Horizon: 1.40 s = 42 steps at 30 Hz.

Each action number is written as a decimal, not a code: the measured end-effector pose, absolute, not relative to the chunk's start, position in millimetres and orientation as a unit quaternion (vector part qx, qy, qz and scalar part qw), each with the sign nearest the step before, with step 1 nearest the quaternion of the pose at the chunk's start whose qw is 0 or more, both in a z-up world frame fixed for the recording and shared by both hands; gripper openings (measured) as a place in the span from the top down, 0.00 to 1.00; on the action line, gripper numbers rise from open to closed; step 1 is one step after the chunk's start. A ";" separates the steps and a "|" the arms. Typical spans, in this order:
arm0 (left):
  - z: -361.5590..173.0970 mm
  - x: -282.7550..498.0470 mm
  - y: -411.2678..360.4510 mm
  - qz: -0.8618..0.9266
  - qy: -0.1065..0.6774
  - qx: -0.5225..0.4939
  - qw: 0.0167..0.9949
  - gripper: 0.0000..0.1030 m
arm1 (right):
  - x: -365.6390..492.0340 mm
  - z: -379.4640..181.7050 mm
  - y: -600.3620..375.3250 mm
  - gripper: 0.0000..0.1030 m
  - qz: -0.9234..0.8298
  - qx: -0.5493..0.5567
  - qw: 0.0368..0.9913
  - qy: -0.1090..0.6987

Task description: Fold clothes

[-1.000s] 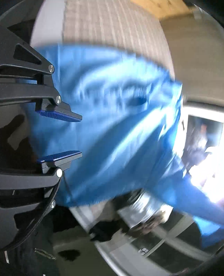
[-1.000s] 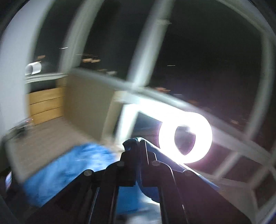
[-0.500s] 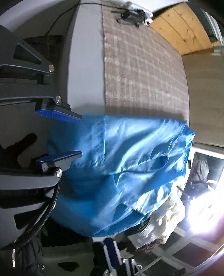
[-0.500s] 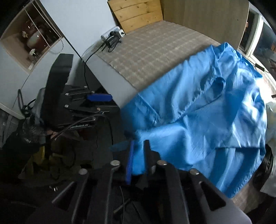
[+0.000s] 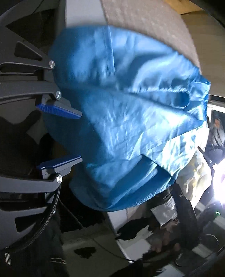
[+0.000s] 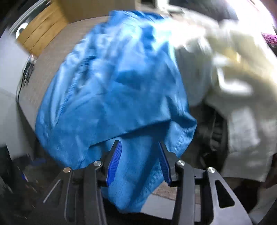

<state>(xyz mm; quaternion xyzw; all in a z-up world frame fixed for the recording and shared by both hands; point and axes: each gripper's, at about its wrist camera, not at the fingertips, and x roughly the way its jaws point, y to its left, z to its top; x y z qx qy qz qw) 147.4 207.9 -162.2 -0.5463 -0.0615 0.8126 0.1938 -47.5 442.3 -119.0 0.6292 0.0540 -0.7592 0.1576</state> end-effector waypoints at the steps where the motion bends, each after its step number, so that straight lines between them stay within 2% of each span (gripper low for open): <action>1: -164.0 142.9 216.7 0.812 -0.065 -0.546 0.193 0.59 | -51.9 -126.9 446.7 0.59 -0.759 0.631 0.154 0.042; 7: -182.9 120.6 269.6 0.815 -0.009 -0.558 0.158 0.60 | -64.1 -157.0 440.3 0.59 -0.753 0.639 0.156 -0.003; 10: -182.7 116.7 268.9 0.819 -0.011 -0.557 0.138 0.62 | -65.9 -165.1 439.5 0.59 -0.753 0.641 0.149 -0.009; 12: -181.2 115.7 262.8 0.814 -0.033 -0.561 0.143 0.71 | -69.2 -169.7 438.1 0.59 -0.751 0.642 0.150 -0.024; 13: -180.3 116.1 260.0 0.812 -0.039 -0.563 0.146 0.87 | -70.5 -171.6 436.4 0.59 -0.752 0.642 0.149 -0.027; 14: -178.9 116.8 257.4 0.812 -0.041 -0.563 0.147 0.92 | -71.3 -173.3 434.2 0.59 -0.754 0.640 0.147 -0.024; 15: -177.5 117.5 254.7 0.812 -0.043 -0.563 0.148 0.93 | -71.8 -175.7 431.6 0.60 -0.754 0.640 0.147 -0.017; 17: -174.5 118.8 248.7 0.812 -0.049 -0.562 0.149 0.98 | -71.3 -177.2 430.8 0.80 -0.757 0.636 0.151 -0.015; 18: -171.9 119.4 243.8 0.813 -0.055 -0.561 0.148 0.98 | -70.8 -176.6 432.4 0.92 -0.759 0.633 0.154 -0.019; 21: -152.8 124.7 222.4 0.821 -0.085 -0.545 0.146 0.99 | -68.2 -162.5 445.3 0.96 -0.773 0.611 0.165 -0.048; 26: -107.3 132.0 174.5 0.836 -0.148 -0.511 0.134 0.99 | -68.1 -122.5 470.7 0.97 -0.803 0.571 0.159 -0.057; 30: -89.4 137.8 135.5 0.820 -0.246 -0.497 0.142 0.99 | -69.3 -96.5 494.2 0.98 -0.818 0.557 0.141 -0.032; 36: -133.9 141.6 145.7 0.806 -0.181 -0.556 0.093 0.97 | -77.7 -116.9 509.0 0.94 -0.799 0.589 0.112 0.043; 39: -151.3 146.0 150.9 0.791 -0.151 -0.586 0.091 0.87 | -74.6 -135.3 503.7 0.89 -0.772 0.620 0.108 0.087; 41: -148.6 148.4 149.3 0.794 -0.137 -0.586 0.089 0.80 | -71.6 -123.7 500.3 0.87 -0.777 0.611 0.113 0.104; 42: -145.4 145.9 144.6 0.798 -0.135 -0.582 0.083 0.79 | -72.5 -111.2 496.8 0.82 -0.786 0.597 0.118 0.113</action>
